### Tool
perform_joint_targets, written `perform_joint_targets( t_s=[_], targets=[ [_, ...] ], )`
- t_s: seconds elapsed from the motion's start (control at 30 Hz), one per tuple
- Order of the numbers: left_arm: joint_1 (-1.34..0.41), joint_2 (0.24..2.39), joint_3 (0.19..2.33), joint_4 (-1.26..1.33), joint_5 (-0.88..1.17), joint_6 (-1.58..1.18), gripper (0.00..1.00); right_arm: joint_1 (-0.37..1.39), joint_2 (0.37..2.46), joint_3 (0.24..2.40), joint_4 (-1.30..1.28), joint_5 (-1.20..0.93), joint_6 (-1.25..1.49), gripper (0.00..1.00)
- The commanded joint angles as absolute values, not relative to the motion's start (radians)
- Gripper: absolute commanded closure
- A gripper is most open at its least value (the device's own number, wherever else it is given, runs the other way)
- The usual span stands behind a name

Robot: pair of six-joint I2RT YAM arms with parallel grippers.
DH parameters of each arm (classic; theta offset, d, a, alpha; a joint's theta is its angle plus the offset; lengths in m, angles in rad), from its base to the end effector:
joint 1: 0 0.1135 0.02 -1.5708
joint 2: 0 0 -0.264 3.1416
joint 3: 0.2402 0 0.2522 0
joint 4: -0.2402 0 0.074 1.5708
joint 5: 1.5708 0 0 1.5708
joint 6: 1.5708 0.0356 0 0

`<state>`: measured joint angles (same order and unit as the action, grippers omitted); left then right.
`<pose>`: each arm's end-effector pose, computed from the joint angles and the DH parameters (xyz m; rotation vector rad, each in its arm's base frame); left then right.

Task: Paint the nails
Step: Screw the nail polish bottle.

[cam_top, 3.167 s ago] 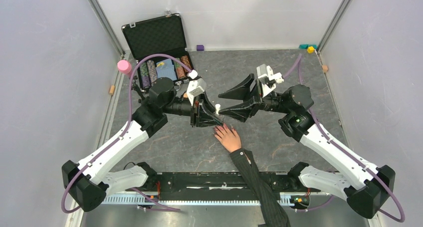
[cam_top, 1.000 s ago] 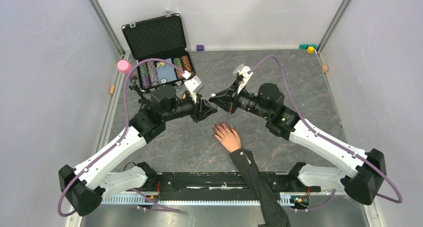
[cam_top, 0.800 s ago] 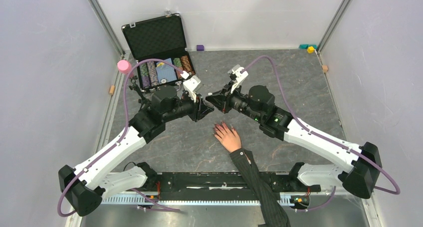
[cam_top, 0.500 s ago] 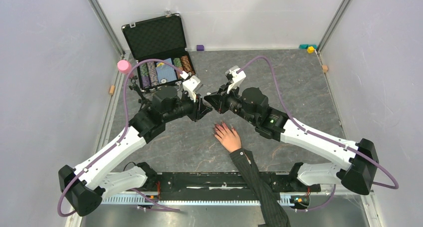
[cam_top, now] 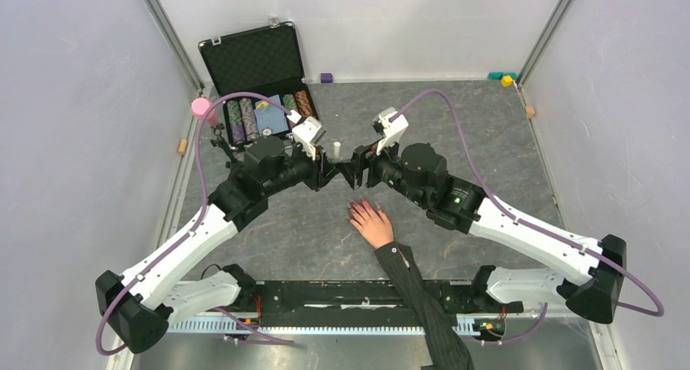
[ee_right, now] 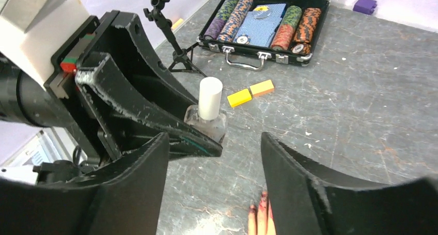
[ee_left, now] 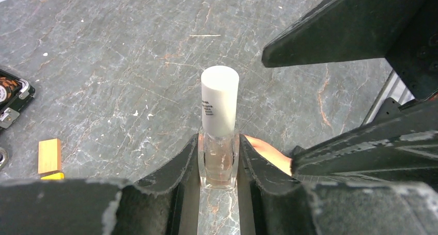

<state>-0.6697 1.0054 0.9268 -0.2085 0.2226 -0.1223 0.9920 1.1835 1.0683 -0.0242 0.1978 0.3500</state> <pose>0.1768 -0.1500 0.3462 0.6709 1.7986 -0.7488 0.1581 0.2292 0.3743 -0.4140 1.7295 0.8202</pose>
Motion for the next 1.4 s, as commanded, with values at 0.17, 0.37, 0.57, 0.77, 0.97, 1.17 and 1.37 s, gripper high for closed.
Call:
perform_joint_targets(
  t_s=[0.17, 0.37, 0.57, 0.77, 0.97, 1.17, 1.37],
  targets=[
    [-0.668, 1.016, 0.994, -0.148, 0.255, -0.087, 0.98, 0.969, 1.09, 1.146, -0.136, 0.291, 0.265, 0.16],
    [-0.664, 1.025, 1.021, -0.186, 0.264, -0.079, 0.98, 0.882, 1.035, 1.122, -0.084, 0.142, 0.234, 0.13],
    [-0.655, 1.024, 1.04, -0.185, 0.493, -0.066, 0.98, 0.836, 0.982, 1.062, 0.068, -0.071, 0.163, 0.14],
    [-0.655, 1.018, 1.032, -0.069, 0.945, -0.145, 0.98, 0.836, 0.939, 0.993, 0.235, -0.271, 0.142, 0.15],
    [-0.656, 1.035, 1.014, 0.064, 1.071, -0.26, 0.98, 0.836, 0.968, 0.998, 0.285, -0.458, 0.173, 0.24],
    [-0.655, 1.041, 1.011, 0.077, 1.062, -0.275, 0.98, 0.836, 0.975, 0.988, 0.345, -0.583, 0.232, 0.32],
    [-0.655, 1.039, 1.009, 0.077, 1.053, -0.275, 0.98, 0.836, 0.982, 0.985, 0.337, -0.601, 0.244, 0.41]
  ],
)
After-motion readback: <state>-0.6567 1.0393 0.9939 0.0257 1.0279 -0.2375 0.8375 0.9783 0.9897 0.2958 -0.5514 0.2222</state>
